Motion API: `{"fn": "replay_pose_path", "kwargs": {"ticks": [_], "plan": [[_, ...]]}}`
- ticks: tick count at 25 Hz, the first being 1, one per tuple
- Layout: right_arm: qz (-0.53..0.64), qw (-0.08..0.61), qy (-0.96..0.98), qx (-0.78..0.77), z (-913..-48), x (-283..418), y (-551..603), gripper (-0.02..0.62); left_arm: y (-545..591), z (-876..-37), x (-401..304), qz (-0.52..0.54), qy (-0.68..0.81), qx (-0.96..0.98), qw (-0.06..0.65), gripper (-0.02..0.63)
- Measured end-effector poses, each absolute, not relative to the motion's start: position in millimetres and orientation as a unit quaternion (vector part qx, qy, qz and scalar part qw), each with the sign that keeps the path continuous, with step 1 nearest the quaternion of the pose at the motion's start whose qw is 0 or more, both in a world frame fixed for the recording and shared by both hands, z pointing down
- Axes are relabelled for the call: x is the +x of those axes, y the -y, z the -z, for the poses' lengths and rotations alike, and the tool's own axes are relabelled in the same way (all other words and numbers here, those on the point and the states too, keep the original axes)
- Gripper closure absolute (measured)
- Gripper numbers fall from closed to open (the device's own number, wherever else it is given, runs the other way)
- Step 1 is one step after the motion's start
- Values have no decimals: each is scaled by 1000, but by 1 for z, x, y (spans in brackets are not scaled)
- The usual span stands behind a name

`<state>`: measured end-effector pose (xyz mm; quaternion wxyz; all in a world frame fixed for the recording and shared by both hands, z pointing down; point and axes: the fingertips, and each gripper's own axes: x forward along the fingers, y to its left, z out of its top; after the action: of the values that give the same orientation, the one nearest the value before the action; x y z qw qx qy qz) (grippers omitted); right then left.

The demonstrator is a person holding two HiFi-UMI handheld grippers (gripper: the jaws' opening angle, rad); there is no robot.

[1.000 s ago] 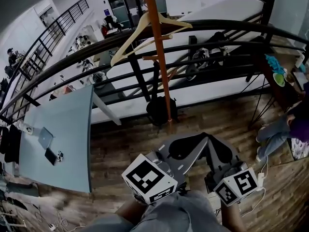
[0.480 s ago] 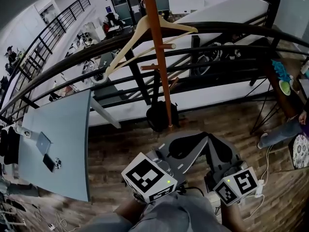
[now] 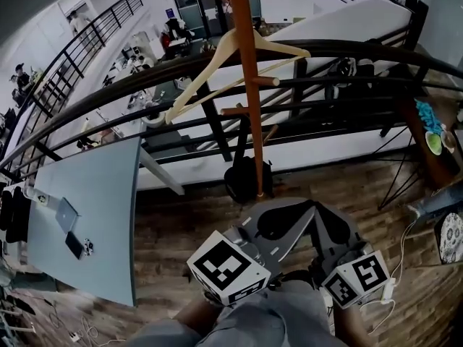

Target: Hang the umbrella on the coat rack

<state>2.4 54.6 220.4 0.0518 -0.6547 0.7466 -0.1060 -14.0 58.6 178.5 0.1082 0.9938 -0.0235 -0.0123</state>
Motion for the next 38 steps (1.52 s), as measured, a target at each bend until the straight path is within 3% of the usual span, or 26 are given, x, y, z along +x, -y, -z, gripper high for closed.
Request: {"fn": "replay_pose_path", "kwargs": {"ticks": [18,38], "plan": [[102,53,-772,-625,-213,1,-24,595,-29,-177,-13,20,71,993,95,604],[120,49,-837,-531,-222,76,38,595,29,-189,64,9,190,975,111,604]]}}
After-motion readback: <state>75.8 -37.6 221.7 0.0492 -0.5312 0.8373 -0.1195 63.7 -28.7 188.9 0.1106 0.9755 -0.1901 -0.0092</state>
